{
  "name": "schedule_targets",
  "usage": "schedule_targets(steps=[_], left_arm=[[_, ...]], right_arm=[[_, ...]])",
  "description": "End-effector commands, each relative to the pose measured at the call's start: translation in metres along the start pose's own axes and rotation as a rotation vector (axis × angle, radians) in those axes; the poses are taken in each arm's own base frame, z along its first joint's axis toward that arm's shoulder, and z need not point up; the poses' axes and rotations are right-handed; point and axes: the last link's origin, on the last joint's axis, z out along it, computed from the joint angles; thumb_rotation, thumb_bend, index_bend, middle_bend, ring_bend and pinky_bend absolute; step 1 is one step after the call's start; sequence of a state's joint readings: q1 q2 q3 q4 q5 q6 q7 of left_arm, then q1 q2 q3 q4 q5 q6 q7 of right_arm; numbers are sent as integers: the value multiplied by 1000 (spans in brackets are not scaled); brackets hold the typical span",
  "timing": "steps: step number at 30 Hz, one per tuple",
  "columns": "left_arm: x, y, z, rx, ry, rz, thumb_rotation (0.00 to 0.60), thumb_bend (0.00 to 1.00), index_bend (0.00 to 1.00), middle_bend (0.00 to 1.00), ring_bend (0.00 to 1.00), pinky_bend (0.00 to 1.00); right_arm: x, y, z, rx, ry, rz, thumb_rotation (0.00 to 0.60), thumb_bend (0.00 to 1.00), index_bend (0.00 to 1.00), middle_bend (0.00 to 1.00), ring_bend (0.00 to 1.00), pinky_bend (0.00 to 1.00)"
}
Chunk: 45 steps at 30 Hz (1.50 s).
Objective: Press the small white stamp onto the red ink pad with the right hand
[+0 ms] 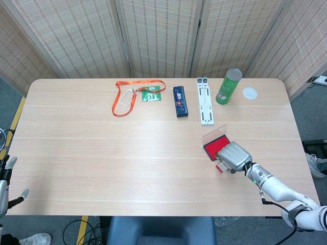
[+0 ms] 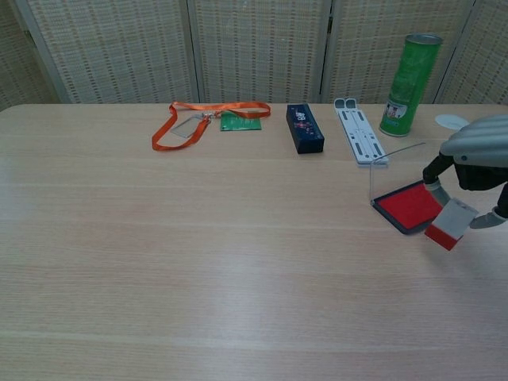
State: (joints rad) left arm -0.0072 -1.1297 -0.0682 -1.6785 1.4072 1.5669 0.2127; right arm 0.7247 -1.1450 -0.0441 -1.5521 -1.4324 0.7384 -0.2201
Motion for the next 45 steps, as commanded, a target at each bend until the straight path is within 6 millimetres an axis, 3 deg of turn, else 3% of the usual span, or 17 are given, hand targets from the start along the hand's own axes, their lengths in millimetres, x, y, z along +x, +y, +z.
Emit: schedule_targets(steps=[1, 12, 25, 33, 41, 45], left_arm=[[0, 0, 0, 0, 1, -2, 600, 230, 0, 59, 76, 259], [2, -1, -1, -5, 7, -10, 600, 230, 0, 59, 78, 259], [4, -1, -1, -9, 14, -19, 600, 230, 0, 59, 79, 259], [4, -1, 0, -8, 13, -20, 600, 230, 0, 59, 79, 259], [4, -1, 0, -7, 14, -20, 600, 230, 0, 59, 79, 259], [5, -1, -1, -8, 16, -23, 600, 230, 0, 59, 79, 259]], right_arm=[[-7, -2, 6, 5, -16, -9, 600, 256, 829, 1000, 865, 511], [-21, -6, 23, 13, -49, -20, 600, 252, 829, 1000, 865, 511], [-25, -7, 28, 10, -76, -26, 600, 229, 824, 1000, 864, 511], [-21, -3, 23, -4, -101, -26, 600, 201, 568, 1000, 803, 509], [-19, -3, 22, -9, -117, -39, 600, 195, 498, 934, 728, 464], [-19, -3, 22, -15, -135, -48, 600, 187, 397, 866, 666, 422]])
